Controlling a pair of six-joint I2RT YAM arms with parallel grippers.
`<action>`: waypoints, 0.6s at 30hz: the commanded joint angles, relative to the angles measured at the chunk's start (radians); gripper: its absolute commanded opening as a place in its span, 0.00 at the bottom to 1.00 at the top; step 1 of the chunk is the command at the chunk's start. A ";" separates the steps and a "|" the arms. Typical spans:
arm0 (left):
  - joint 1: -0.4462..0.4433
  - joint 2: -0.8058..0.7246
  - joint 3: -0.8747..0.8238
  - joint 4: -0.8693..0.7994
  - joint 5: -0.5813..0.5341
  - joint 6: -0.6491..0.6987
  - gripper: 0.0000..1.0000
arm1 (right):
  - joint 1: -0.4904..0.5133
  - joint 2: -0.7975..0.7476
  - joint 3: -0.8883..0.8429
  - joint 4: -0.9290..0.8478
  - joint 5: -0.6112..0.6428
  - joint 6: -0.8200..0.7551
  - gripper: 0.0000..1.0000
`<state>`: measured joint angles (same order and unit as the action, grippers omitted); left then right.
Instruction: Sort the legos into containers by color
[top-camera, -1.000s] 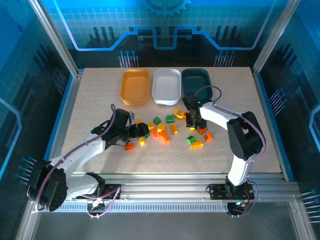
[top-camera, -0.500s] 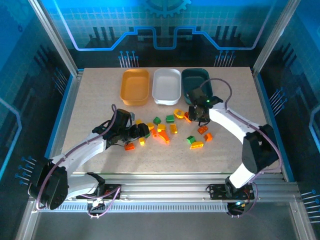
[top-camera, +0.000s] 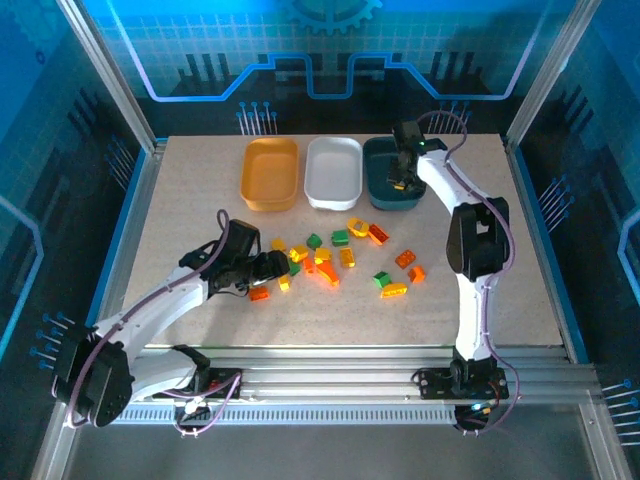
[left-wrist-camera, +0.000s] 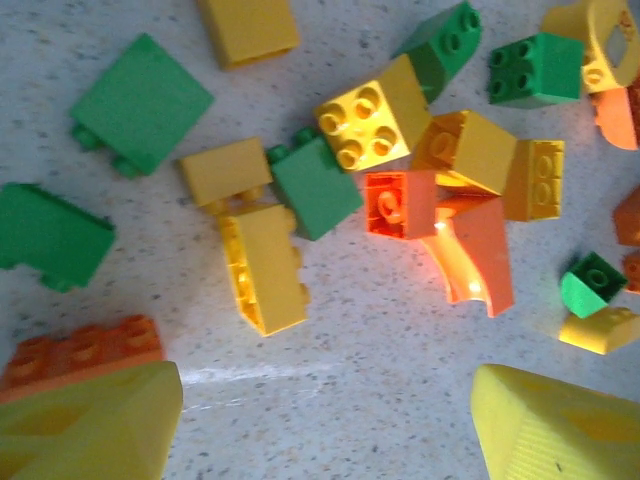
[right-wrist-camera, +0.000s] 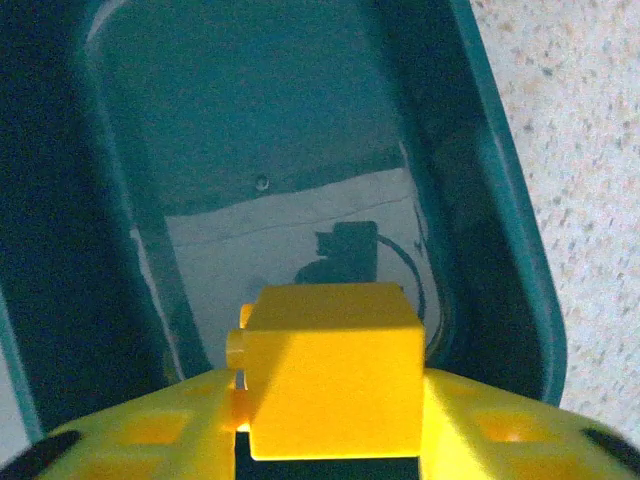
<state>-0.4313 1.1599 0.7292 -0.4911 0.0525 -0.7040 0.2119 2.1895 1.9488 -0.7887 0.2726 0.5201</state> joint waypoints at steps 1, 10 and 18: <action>0.021 -0.011 -0.008 -0.057 -0.063 0.013 0.79 | -0.015 0.008 0.101 -0.100 -0.027 -0.023 0.56; 0.105 0.040 -0.033 -0.013 -0.068 -0.071 0.80 | -0.003 -0.328 -0.229 0.035 -0.070 0.004 0.60; 0.166 0.140 -0.039 0.059 -0.053 -0.180 0.68 | 0.168 -0.670 -0.748 0.204 -0.071 0.115 0.60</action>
<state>-0.2794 1.2663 0.7086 -0.4664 0.0029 -0.8261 0.3332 1.5581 1.3033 -0.6476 0.2226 0.5781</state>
